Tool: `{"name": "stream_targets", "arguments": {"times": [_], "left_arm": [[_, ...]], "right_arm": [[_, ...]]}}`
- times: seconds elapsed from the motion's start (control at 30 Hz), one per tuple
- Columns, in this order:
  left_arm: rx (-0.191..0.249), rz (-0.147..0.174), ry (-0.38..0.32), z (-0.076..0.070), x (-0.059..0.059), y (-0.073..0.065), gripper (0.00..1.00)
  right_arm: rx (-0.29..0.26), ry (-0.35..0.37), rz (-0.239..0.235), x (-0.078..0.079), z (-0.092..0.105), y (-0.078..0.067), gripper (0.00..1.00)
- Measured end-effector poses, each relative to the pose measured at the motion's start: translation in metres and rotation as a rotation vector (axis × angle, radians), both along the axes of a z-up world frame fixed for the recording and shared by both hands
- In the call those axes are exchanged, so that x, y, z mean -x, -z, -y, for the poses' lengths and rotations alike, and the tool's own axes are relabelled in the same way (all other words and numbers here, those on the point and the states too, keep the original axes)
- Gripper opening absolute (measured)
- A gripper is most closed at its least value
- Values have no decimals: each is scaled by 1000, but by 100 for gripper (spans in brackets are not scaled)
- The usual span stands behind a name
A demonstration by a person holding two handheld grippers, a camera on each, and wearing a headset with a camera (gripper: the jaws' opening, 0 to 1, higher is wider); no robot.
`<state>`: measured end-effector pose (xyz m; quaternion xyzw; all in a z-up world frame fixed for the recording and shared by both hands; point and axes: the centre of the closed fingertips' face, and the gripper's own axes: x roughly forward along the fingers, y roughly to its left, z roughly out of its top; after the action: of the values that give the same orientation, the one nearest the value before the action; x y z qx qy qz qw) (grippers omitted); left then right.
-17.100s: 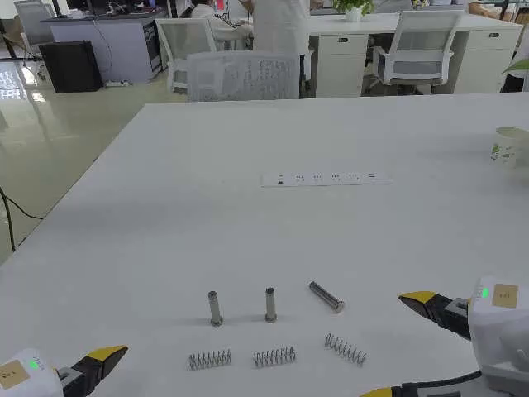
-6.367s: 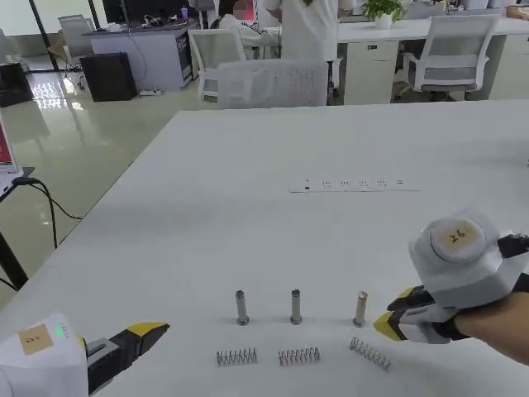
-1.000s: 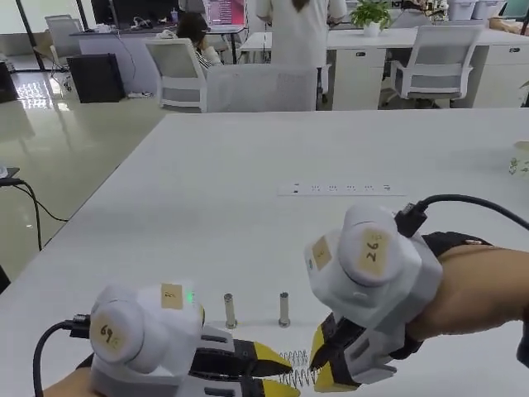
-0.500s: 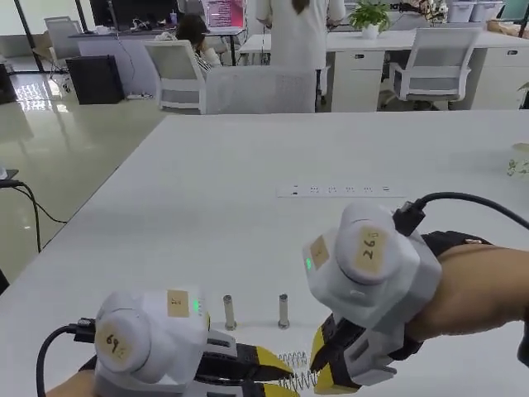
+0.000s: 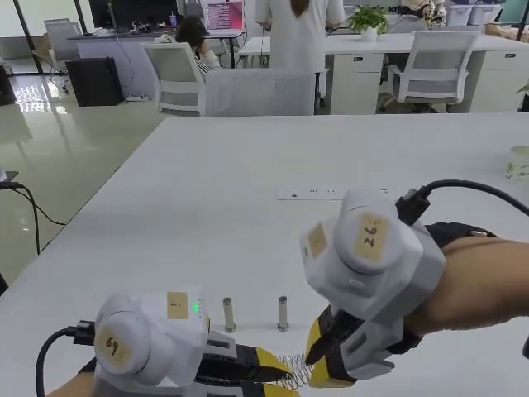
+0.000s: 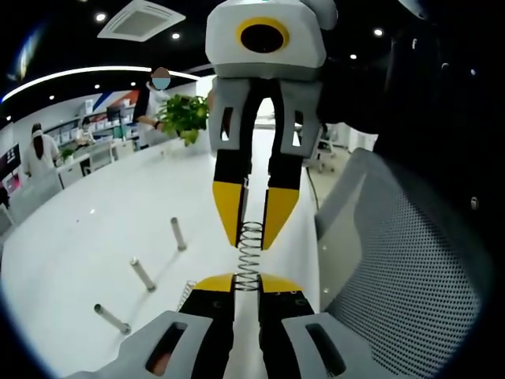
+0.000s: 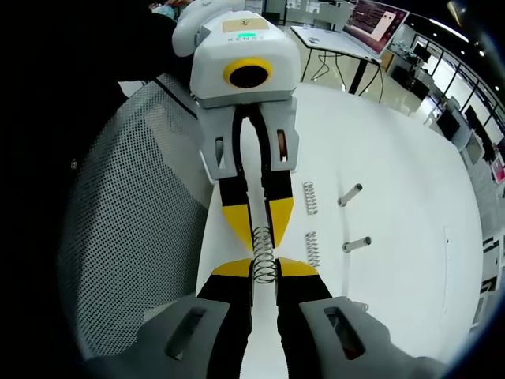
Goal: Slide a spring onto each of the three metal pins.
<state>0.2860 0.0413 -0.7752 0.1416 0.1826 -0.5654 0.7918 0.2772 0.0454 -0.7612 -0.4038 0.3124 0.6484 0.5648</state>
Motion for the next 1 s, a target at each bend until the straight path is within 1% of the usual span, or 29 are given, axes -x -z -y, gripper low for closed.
{"name": "stream_targets", "arguments": {"times": [0.2, 0.33, 0.47, 0.63, 0.67, 0.8, 0.87, 0.9, 0.93, 1.0], "left_arm": [[2, 1, -1, 0, 0, -1, 2], [5, 3, 2, 1, 1, -1, 2], [4, 9, 4, 1, 0, -1, 2], [1, 9, 5, 0, 0, 0, 2], [1, 9, 3, 0, 0, 0, 2], [2, 5, 1, -1, 0, 1, 2], [-1, 4, 1, -1, 0, 1, 2], [-1, 3, 0, -1, 0, 1, 2], [-1, 2, -1, -1, 0, 2, 2], [0, 2, -2, -1, 0, 1, 2]], "right_arm": [[-8, -5, 13, 1, -4, -3, 7], [-42, -7, 6, 3, -10, -10, 7], [-70, -1, -5, 4, -15, -14, 6], [-73, 12, -11, 2, -16, -12, 6], [-75, 20, -20, 2, -15, -12, 6], [-77, 37, -29, 0, -14, -11, 7], [-75, 43, -29, -2, -13, -9, 11], [-71, 48, -40, -1, -11, -8, 14], [-69, 49, -43, 0, -11, -8, 14], [-66, 50, -34, -2, -10, -6, 14]]}}
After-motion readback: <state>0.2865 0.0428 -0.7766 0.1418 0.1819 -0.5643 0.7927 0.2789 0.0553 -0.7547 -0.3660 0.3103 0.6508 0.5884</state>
